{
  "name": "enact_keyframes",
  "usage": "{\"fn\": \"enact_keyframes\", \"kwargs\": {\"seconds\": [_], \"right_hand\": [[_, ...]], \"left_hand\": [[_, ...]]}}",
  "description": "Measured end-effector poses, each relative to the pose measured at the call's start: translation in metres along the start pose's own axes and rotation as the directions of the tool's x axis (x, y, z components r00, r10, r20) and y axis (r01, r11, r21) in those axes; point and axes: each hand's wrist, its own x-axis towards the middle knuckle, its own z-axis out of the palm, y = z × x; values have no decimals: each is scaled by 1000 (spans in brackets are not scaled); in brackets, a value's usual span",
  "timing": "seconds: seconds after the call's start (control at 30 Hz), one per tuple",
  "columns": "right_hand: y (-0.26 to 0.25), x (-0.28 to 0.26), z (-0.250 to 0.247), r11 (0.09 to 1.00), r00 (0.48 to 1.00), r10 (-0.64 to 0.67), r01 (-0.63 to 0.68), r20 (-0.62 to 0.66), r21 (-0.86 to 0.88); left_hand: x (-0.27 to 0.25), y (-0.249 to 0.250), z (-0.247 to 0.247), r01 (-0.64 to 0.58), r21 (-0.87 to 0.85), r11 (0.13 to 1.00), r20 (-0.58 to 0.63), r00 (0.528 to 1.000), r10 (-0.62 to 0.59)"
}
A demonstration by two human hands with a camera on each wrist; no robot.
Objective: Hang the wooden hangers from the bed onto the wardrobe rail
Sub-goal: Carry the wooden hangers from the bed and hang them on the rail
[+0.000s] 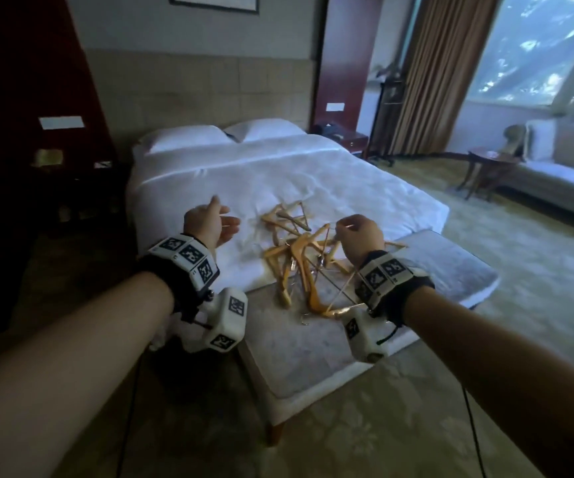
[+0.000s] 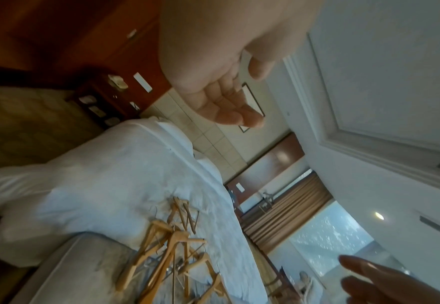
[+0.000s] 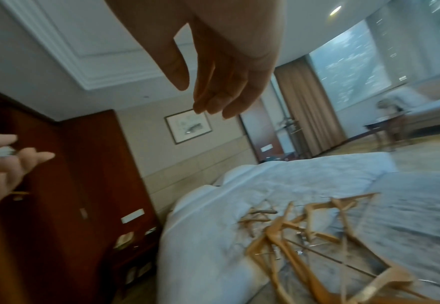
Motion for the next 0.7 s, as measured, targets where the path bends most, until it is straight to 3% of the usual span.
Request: {"fn": "enact_keyframes", "kwargs": {"seconds": [0.17,0.43,0.6,0.7], "right_hand": [[63,81,-5,981,985,169,-172,-41,-87],[181,219,32,928,923,355,-329,148,-178],[264,302,37,856,834,506,-456,220,-241],[318,329,40,802,767,591,-530,248,-275]], "left_hand": [[69,-34,78,63,99,993,63,996,-70],[170,-120,184,205,182,962,34,976,-214],[224,-185,244,349,241,906,-80,937,-339],[239,-233,282,438,313,843,-74,896,-438]]}}
